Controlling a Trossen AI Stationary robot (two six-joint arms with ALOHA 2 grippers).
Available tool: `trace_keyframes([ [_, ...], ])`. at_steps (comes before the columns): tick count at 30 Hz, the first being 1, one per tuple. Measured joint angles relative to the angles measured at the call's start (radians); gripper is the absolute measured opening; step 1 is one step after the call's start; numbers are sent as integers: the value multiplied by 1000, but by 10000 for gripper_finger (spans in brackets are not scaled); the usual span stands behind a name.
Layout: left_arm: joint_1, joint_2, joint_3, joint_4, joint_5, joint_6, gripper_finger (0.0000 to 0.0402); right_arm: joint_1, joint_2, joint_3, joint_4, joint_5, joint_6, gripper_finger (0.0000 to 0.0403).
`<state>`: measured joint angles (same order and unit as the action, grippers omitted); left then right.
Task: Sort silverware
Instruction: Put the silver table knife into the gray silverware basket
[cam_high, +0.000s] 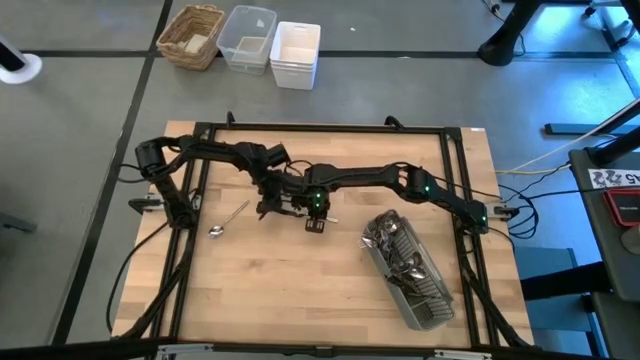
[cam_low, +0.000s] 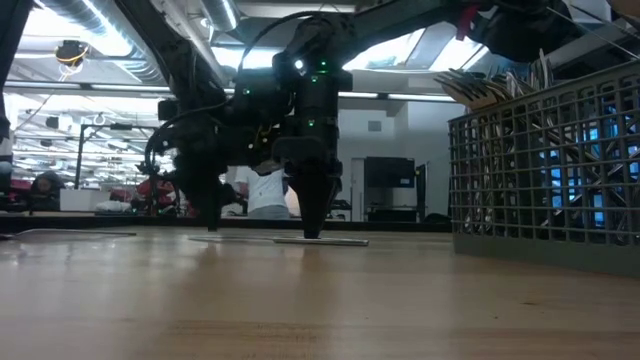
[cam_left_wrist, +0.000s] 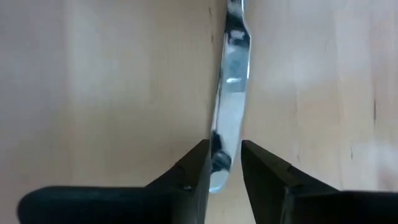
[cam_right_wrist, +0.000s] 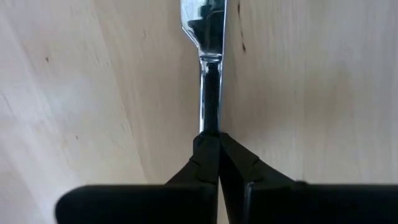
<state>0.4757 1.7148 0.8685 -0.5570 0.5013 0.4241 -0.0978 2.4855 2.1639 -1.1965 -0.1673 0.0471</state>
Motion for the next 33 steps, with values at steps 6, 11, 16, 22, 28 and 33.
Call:
trace_keyframes([
  [6,71,-61,3,-20,9,26,76,0,-30,-3,2,10,0,7],
  [11,96,-72,3,-87,15,70,76,0,-81,-2,0,12,-3,7],
  [16,94,-72,3,-88,17,96,76,-1,-102,-1,-8,15,-12,7],
  [22,94,-73,4,-85,19,104,74,0,-102,-1,-101,-2,-55,7],
  [28,94,-73,5,-79,19,104,74,-8,-125,0,-158,-9,-83,7],
  [33,94,-73,5,-74,20,108,74,-8,-190,-69,-156,-19,-86,7],
])
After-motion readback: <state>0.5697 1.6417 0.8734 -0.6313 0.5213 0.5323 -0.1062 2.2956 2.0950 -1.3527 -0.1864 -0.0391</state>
